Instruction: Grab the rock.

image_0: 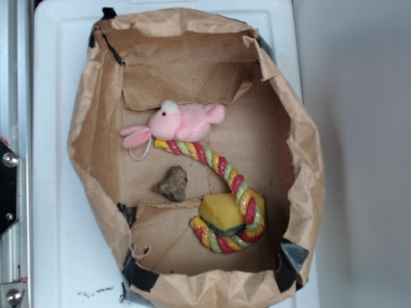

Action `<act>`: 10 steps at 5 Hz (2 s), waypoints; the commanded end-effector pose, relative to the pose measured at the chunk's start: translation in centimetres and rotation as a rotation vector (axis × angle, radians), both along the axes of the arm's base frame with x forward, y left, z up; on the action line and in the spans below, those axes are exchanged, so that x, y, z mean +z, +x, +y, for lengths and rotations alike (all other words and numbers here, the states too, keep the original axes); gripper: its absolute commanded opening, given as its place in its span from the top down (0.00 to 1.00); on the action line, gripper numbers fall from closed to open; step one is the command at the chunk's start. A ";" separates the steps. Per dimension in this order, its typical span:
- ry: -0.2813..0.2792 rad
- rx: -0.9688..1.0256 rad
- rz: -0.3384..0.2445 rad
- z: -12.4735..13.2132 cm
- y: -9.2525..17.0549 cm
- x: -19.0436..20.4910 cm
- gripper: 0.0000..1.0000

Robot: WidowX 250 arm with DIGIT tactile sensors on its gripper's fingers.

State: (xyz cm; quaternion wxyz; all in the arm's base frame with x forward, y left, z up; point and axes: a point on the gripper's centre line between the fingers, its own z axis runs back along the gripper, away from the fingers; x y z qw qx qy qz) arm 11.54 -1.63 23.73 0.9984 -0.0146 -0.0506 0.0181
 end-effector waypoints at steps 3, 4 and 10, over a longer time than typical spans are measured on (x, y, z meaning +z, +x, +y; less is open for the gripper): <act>-0.035 0.120 -0.037 0.6 6.2 0.5 0.00; -0.038 0.150 -0.062 1.4 8.1 0.6 0.00; -0.194 0.661 -0.085 5.8 14.3 -4.1 0.00</act>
